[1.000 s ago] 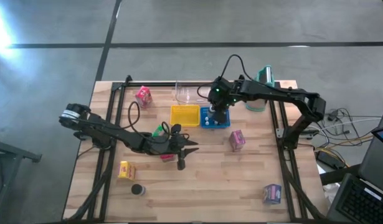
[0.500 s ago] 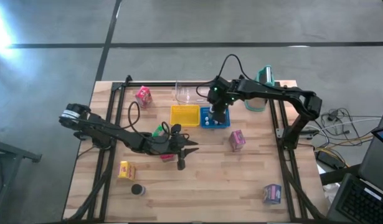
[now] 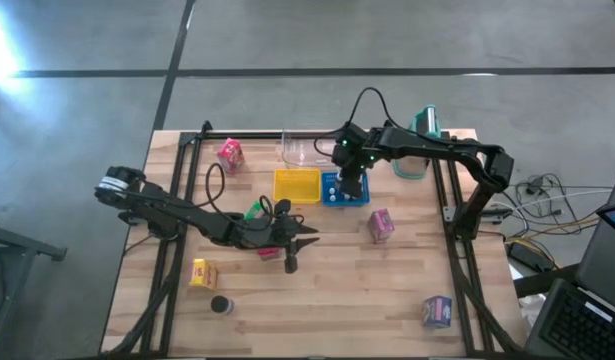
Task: Pick & Place Kitchen Items
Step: Put the black food coloring bottle into the blue bin, then put the violet cereal box into the transparent bin
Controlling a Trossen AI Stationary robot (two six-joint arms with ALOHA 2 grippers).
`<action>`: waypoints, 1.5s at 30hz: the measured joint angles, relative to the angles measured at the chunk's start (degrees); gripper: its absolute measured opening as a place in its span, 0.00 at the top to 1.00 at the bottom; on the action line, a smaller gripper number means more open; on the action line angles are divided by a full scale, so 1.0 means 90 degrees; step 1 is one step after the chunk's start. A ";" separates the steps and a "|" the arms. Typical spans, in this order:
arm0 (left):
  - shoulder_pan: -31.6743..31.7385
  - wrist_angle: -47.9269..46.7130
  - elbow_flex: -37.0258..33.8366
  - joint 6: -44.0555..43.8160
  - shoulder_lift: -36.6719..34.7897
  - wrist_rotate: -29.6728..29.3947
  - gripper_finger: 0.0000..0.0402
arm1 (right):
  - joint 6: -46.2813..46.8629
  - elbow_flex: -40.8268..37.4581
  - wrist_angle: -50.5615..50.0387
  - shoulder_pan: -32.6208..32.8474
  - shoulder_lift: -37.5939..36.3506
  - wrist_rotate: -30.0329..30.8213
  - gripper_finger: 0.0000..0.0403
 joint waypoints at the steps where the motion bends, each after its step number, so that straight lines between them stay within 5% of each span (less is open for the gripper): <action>1: 0.0000 -0.0001 0.0000 0.0000 0.0000 0.0000 0.77 | -0.0003 0.0000 0.0008 -0.0009 0.0000 -0.0003 0.82; 17: -0.0002 -0.0002 0.0000 0.0000 0.0000 0.0000 0.77 | 0.0008 0.0070 -0.0014 -0.0004 -0.0043 -0.0015 0.73; 30: -0.0007 0.0004 0.0000 0.0000 0.0000 0.0000 0.77 | -0.0009 0.1349 -0.1536 0.0206 -0.0946 0.0032 0.63; 45: 0.0017 -0.0065 0.0002 -0.0705 -0.0024 0.0004 0.77 | 0.1231 0.1582 -0.2894 0.1362 -0.2278 0.0054 0.77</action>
